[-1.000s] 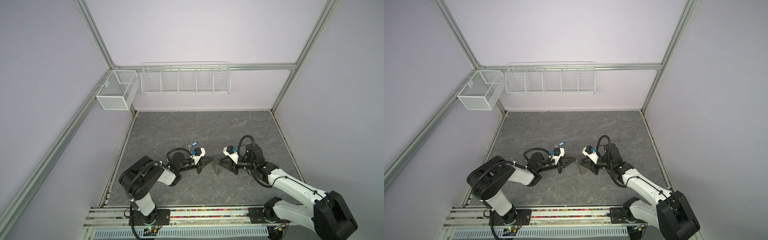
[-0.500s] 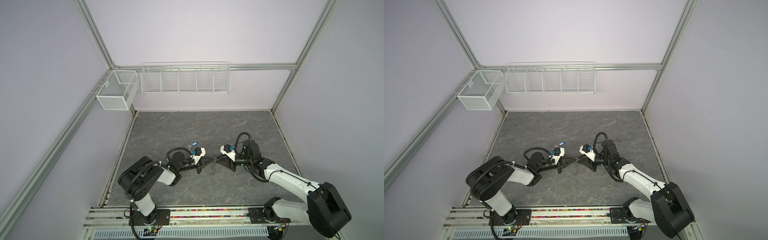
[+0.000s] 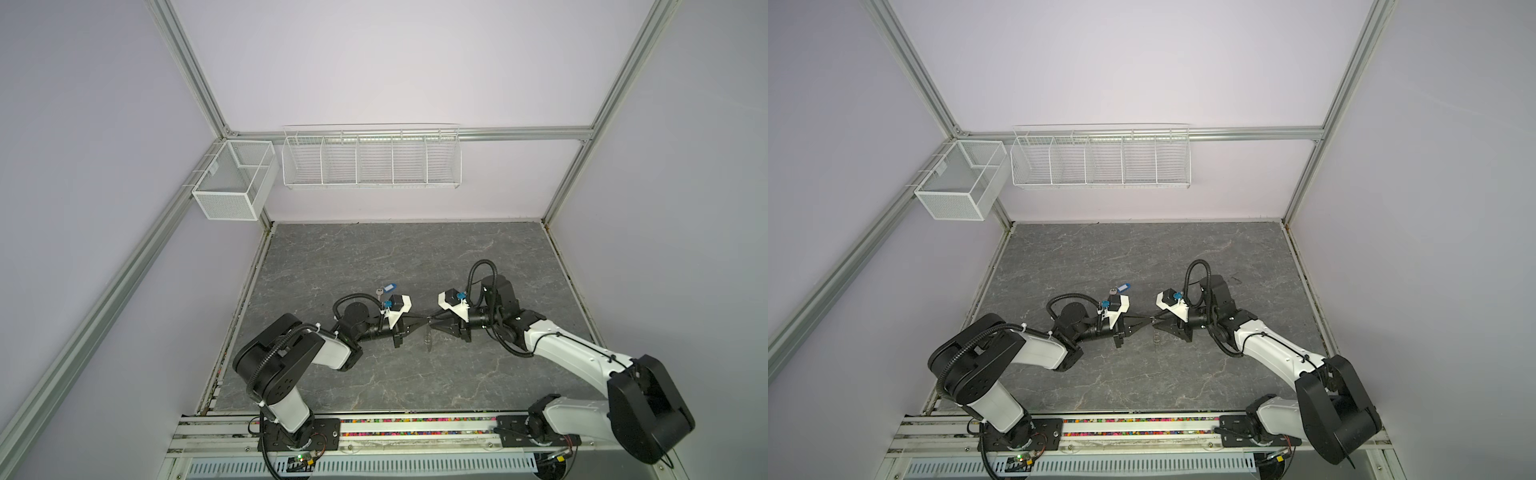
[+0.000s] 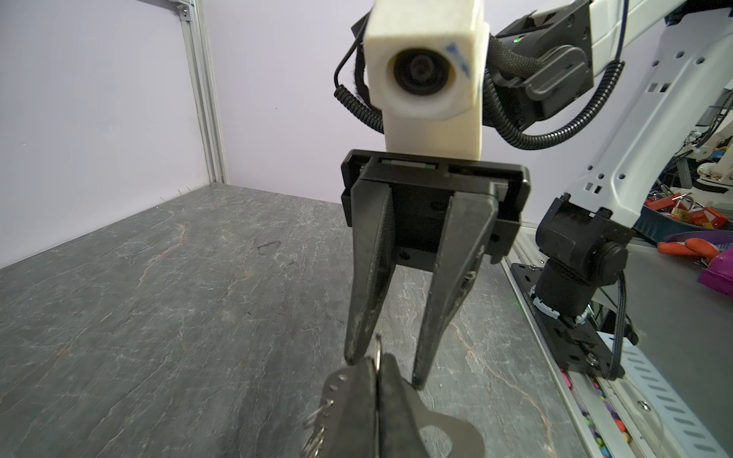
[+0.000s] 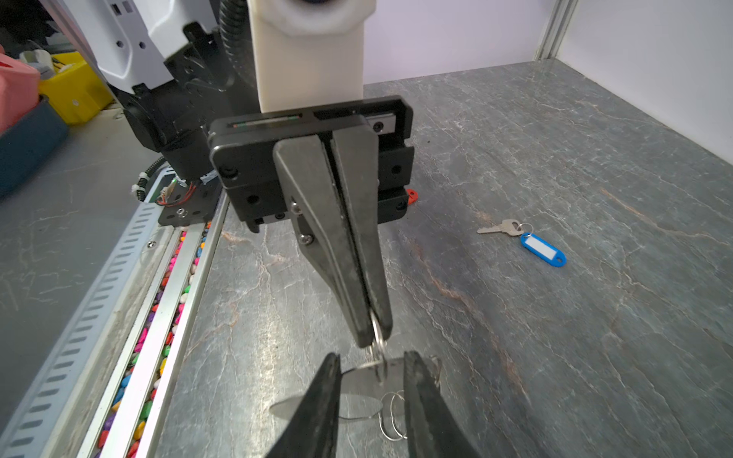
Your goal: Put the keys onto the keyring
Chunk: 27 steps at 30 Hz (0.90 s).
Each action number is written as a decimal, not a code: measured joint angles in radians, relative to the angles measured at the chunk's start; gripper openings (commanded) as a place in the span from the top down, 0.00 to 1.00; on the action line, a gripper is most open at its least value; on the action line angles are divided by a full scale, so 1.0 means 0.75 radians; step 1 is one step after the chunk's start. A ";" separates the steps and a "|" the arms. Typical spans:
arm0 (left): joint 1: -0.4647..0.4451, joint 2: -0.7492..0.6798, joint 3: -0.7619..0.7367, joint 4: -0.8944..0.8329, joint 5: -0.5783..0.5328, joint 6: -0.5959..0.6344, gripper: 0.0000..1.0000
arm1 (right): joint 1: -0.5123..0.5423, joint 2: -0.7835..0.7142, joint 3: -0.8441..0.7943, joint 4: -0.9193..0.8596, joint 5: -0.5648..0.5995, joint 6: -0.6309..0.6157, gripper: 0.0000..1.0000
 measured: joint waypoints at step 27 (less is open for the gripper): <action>-0.008 0.019 0.005 0.018 0.017 -0.002 1.00 | -0.078 -0.126 0.024 -0.265 0.017 -0.145 0.66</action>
